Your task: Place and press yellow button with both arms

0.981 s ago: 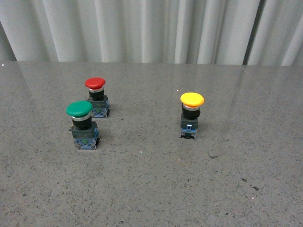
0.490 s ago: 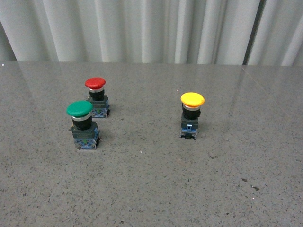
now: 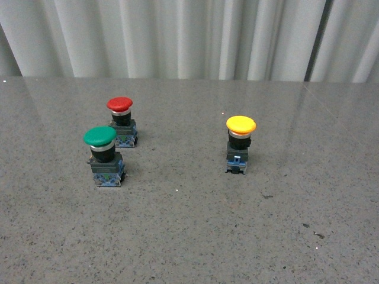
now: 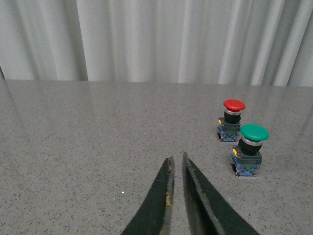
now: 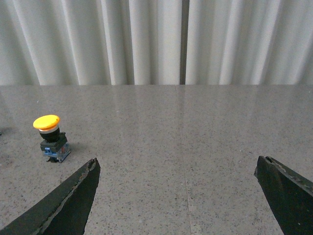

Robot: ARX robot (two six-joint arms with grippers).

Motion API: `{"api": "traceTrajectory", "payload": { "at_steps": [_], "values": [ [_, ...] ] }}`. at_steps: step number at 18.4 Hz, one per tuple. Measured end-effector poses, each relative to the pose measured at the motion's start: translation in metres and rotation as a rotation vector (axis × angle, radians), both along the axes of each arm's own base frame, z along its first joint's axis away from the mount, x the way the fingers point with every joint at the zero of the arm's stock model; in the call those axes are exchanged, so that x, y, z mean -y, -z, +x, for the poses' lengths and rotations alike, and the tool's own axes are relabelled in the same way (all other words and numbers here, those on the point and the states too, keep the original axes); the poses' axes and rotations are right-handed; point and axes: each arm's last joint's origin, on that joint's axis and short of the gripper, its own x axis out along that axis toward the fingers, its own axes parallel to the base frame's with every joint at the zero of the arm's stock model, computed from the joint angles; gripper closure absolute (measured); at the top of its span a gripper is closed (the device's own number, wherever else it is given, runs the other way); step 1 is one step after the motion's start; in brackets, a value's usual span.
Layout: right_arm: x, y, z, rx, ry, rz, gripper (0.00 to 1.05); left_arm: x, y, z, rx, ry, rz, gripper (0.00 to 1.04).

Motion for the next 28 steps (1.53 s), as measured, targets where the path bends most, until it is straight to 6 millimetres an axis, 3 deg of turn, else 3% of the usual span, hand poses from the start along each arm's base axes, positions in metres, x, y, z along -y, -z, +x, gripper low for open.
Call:
{"api": "traceTrajectory", "payload": {
  "at_steps": [2,6,7,13,16,21,28],
  "values": [
    [0.0,0.0,0.0,0.0,0.0,0.0,0.07,0.0,0.0,0.0,0.0,0.0,0.0,0.43],
    [0.0,0.0,0.0,0.0,0.0,0.0,0.07,0.0,0.0,0.0,0.0,0.0,0.0,0.09],
    [0.0,0.0,0.0,0.0,0.0,0.0,0.07,0.0,0.0,0.0,0.0,0.001,0.001,0.05],
    [0.0,-0.002,0.0,0.015,-0.017,0.018,0.07,0.0,0.0,0.0,0.0,0.0,0.0,0.07],
    [-0.003,-0.021,0.01,0.119,-0.187,0.165,0.07,0.0,0.0,0.0,0.0,-0.001,0.0,0.07],
    [-0.03,-0.082,0.072,0.207,-0.367,0.217,0.07,0.0,0.0,0.0,0.0,0.001,0.0,0.07],
    [-0.061,-0.088,0.123,0.088,-0.449,0.204,0.07,0.0,0.0,0.0,0.0,0.001,0.0,0.07]
  ]
}}
